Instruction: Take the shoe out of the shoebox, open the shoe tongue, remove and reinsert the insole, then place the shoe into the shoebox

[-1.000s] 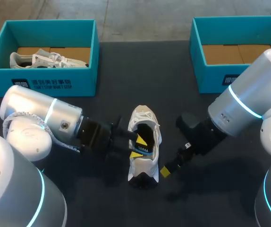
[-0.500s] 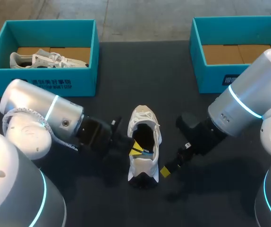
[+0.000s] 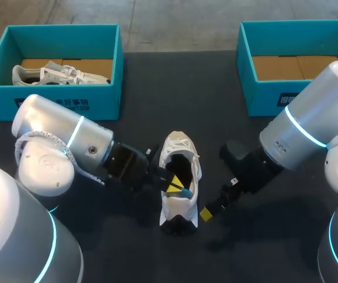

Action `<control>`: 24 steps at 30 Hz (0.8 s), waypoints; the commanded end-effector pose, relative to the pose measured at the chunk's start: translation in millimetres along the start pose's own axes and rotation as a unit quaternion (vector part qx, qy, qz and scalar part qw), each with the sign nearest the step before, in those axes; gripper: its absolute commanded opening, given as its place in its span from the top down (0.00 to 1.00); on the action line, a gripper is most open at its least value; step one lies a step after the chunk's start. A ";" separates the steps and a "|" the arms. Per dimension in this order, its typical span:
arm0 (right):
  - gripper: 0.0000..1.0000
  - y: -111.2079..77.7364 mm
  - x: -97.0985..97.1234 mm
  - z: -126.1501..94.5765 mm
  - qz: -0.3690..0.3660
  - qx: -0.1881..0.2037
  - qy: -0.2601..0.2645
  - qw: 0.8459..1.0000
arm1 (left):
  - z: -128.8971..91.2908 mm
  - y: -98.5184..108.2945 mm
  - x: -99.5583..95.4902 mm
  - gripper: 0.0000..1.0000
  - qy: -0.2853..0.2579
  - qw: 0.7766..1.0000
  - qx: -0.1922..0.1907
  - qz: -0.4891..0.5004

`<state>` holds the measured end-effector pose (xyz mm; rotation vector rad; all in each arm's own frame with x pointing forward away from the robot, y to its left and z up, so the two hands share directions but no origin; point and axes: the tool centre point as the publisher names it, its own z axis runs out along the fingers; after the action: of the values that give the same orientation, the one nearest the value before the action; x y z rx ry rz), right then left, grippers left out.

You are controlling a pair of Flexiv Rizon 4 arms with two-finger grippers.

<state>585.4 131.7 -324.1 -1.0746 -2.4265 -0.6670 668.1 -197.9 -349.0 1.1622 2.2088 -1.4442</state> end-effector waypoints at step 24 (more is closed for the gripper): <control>0.00 -0.1 1.7 2.2 0.001 0.000 -0.003 1.000 | -29.5 -28.4 2.7 0.64 -0.019 1.000 0.006 0.013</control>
<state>585.4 131.7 -324.1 -1.0746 -2.4265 -0.6670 654.5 -180.6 -322.1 1.1521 2.1505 -1.4681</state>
